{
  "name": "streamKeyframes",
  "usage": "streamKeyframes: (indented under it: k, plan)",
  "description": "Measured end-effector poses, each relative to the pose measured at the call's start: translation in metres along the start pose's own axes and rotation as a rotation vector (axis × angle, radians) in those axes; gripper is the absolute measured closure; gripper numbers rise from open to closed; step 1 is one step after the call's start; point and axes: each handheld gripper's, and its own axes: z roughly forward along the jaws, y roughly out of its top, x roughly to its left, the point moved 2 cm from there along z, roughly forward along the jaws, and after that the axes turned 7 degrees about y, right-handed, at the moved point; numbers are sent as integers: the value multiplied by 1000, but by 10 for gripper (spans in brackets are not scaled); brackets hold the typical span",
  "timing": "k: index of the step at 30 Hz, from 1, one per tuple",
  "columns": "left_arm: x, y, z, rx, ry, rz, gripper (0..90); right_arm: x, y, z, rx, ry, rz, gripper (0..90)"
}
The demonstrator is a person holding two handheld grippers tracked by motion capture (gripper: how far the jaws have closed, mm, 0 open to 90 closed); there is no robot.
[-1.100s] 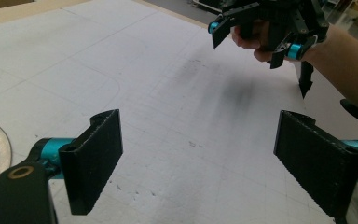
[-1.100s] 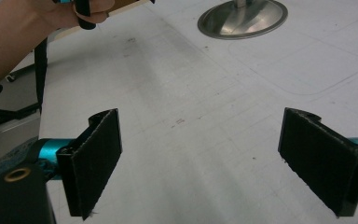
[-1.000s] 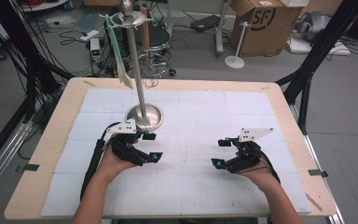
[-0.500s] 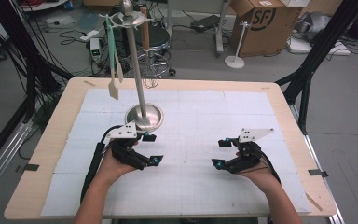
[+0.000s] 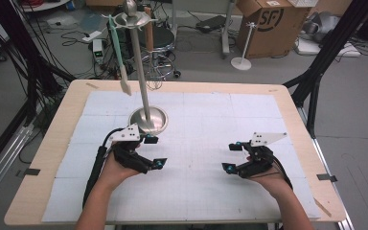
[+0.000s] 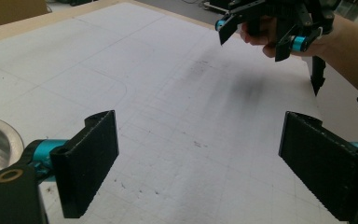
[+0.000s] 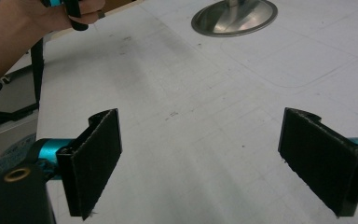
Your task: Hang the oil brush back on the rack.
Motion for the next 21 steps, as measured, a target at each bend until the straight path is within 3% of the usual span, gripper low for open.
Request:
streamKeyframes:
  k: [21]
  plan:
    - [-1,-2,-3,6,1,-5,103,-3,0,4,7,1,14,127]
